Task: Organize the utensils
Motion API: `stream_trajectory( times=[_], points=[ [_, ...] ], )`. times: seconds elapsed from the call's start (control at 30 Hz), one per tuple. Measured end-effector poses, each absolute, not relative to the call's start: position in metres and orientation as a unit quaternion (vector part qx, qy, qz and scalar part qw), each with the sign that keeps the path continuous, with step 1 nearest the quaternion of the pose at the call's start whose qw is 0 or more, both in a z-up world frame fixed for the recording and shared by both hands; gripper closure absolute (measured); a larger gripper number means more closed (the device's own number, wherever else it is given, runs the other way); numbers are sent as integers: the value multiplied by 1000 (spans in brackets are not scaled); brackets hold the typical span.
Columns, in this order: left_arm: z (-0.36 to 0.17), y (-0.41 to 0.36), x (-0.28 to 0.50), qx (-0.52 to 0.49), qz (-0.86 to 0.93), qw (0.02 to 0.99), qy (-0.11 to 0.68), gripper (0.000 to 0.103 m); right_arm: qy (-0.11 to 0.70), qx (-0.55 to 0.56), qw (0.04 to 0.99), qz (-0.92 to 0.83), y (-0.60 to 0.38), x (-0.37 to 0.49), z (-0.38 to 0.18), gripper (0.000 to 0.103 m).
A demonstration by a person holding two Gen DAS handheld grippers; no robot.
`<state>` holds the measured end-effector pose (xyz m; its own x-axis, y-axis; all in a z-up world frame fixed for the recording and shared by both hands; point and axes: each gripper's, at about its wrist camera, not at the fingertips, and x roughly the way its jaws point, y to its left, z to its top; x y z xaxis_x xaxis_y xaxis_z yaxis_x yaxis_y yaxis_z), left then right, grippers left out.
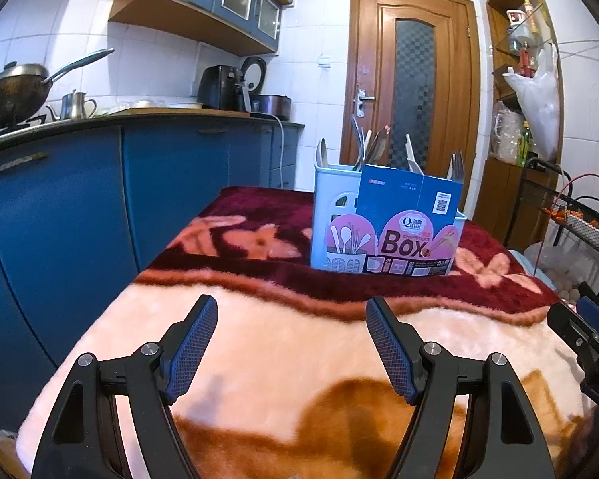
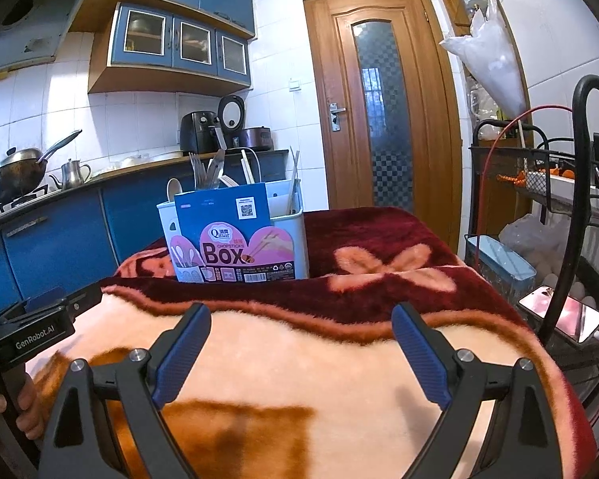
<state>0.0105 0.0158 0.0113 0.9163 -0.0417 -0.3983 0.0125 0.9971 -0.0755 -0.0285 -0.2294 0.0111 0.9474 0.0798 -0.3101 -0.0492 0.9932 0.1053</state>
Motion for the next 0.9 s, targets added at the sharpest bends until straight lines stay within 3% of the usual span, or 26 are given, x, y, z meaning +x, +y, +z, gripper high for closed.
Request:
stream_trajectory(
  times=[0.9],
  points=[
    [10, 15, 10, -34, -12, 978, 204, 25, 162, 48, 985, 33, -230, -26, 9, 7]
  ],
)
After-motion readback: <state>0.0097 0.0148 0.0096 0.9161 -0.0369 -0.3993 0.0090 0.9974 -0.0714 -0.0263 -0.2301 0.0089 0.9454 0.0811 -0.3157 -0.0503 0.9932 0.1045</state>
